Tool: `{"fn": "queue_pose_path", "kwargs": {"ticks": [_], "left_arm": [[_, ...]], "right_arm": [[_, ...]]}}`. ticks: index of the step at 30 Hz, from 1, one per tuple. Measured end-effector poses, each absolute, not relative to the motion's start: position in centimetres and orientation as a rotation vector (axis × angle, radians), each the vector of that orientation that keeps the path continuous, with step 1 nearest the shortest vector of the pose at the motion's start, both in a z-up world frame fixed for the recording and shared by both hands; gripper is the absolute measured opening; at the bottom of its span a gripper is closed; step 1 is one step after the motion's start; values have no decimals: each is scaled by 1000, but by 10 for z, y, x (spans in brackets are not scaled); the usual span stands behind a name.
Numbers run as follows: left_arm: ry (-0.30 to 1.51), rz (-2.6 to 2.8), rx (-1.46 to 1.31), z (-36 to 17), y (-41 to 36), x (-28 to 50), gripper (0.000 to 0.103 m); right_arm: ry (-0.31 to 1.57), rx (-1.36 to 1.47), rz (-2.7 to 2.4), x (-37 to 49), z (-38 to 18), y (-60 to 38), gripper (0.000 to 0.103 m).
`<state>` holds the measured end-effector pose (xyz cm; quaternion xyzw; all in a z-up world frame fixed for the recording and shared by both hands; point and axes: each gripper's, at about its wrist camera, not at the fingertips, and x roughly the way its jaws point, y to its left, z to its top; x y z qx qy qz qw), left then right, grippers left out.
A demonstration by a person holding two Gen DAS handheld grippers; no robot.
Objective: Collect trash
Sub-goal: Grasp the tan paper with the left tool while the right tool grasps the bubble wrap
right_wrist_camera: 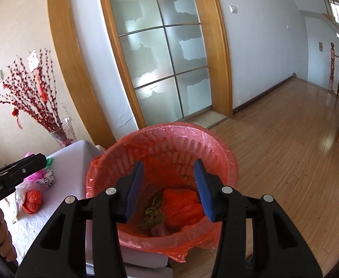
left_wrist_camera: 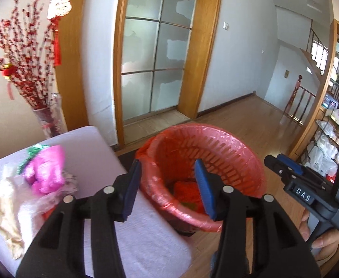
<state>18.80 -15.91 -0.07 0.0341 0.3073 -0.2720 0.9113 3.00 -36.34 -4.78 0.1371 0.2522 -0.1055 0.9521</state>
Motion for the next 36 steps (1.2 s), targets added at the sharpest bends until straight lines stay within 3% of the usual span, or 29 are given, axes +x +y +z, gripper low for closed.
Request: {"fn": "queue_pose_path", "kwargs": {"ticks": [13, 21, 32, 35, 36], "left_arm": [[547, -291, 22, 16, -29, 153, 56], [602, -92, -43, -9, 60, 173, 56], [715, -100, -108, -44, 88, 208, 56], [754, -111, -139, -54, 91, 213, 53], [760, -114, -148, -56, 91, 214, 45]], "right_arm": [[517, 185, -29, 40, -28, -264, 46], [551, 157, 39, 44, -35, -226, 46], [599, 133, 88, 50, -46, -196, 46], [608, 126, 94, 51, -49, -192, 46], [611, 123, 95, 51, -49, -191, 46]]}}
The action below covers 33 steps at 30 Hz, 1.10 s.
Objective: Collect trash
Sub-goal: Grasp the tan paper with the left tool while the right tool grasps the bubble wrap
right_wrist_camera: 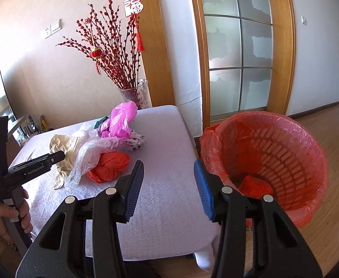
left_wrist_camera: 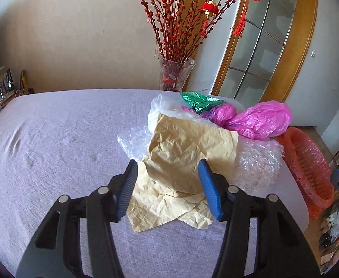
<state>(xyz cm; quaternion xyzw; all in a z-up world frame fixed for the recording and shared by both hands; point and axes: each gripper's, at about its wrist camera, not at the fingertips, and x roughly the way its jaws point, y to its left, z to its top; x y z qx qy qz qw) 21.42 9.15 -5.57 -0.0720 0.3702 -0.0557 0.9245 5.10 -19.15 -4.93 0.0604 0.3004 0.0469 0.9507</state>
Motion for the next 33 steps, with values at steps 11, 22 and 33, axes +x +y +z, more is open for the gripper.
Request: {"fn": "queue_pose_path", "kwargs": {"ticks": [11, 22, 33], "left_arm": [[735, -124, -172, -53, 106, 201, 7], [646, -29, -186, -28, 152, 181, 7], [611, 73, -200, -18, 210, 176, 7]], "right_arm": [[620, 112, 123, 55, -50, -178, 46], [599, 89, 235, 66, -37, -131, 46], [617, 10, 351, 103, -34, -47, 29]]}}
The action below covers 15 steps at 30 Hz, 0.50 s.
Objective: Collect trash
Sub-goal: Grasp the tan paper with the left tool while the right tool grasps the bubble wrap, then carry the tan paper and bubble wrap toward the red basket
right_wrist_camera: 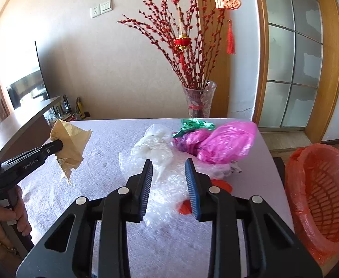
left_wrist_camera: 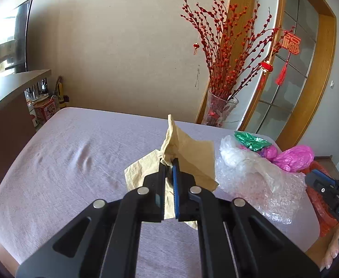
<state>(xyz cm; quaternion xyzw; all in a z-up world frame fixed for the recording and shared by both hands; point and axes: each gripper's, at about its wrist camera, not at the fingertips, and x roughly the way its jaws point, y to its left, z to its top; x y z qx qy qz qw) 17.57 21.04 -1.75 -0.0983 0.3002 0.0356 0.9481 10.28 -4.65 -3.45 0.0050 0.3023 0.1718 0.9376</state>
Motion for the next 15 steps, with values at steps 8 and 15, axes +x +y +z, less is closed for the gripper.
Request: {"fn": "queue_pose_path", "kwargs": {"ticks": [8, 15], "left_arm": [[608, 103, -207, -16, 233, 177, 7], [611, 109, -224, -18, 242, 180, 7]], "right_arm": [[693, -31, 306, 142, -54, -16, 29], [744, -84, 309, 145, -71, -8, 3]]}}
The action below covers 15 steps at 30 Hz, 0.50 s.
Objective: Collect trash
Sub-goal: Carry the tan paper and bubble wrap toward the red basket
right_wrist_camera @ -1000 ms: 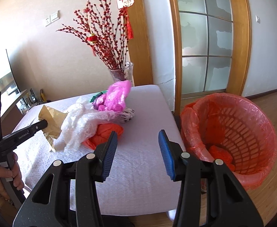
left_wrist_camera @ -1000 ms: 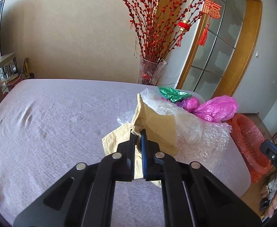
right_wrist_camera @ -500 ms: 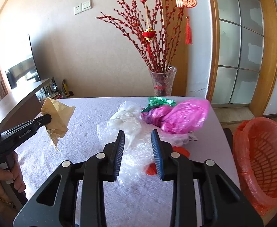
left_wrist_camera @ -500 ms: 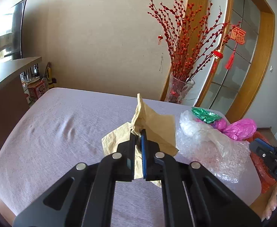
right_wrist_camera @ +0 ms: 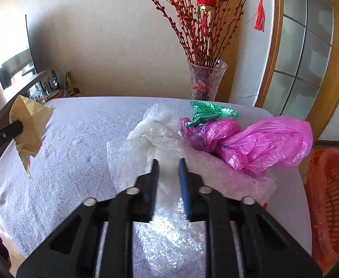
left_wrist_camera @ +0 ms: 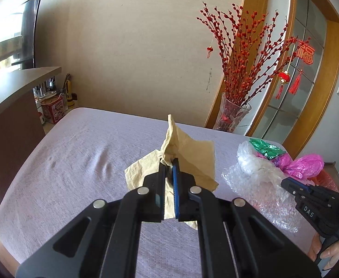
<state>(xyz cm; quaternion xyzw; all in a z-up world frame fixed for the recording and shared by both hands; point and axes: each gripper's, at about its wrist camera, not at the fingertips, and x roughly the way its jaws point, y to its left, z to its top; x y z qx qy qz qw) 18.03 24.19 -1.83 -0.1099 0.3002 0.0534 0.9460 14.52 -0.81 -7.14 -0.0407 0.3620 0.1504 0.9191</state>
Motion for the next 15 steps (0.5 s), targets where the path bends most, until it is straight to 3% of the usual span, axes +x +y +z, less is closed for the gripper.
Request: {"fn": "queue_pose_path", "kwargs": {"ticks": [15], "left_arm": [[605, 68, -224, -11, 226, 180, 7]], "right_arm": [[589, 13, 379, 109, -17, -30, 1]]}}
